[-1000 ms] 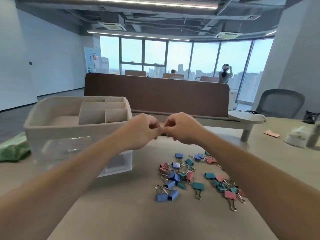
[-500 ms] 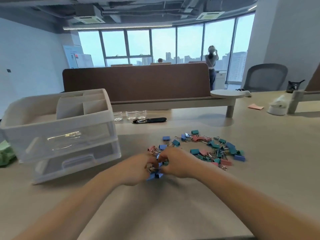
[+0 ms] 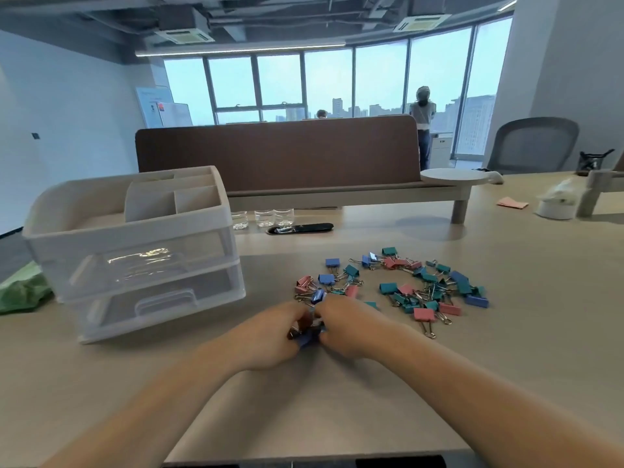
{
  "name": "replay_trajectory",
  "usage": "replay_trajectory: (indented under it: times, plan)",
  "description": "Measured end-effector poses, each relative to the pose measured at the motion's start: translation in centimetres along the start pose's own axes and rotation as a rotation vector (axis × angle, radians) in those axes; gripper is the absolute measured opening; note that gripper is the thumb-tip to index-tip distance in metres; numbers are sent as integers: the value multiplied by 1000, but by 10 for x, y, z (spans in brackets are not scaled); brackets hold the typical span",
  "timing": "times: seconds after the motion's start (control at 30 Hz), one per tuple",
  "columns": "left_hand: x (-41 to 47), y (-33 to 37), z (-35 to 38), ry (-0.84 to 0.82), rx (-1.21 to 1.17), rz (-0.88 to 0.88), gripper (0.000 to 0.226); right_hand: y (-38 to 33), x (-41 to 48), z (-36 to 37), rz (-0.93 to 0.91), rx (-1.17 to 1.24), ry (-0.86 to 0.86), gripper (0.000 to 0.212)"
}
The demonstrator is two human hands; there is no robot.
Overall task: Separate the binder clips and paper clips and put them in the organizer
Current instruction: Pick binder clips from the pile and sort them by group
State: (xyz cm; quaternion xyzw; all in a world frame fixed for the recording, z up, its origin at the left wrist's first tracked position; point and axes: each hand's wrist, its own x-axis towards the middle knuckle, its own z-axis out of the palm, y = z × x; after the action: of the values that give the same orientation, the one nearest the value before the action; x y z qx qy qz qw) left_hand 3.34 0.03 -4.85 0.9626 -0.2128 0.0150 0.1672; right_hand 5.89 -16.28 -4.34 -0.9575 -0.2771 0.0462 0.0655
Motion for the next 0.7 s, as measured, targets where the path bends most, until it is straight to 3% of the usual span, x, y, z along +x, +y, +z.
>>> replay_trajectory:
  times: [0.17,0.53,0.7]
  plan:
    - [6,0,8,-6,3,12,28,5,-4,-2,-18,-57,-14,25]
    - [18,-11,16,-26,71,-9,26,36,13,-9,26,-146,168,31]
    - [30,-18,13,122,31,-38,23,41,31,-13,52,-86,197,20]
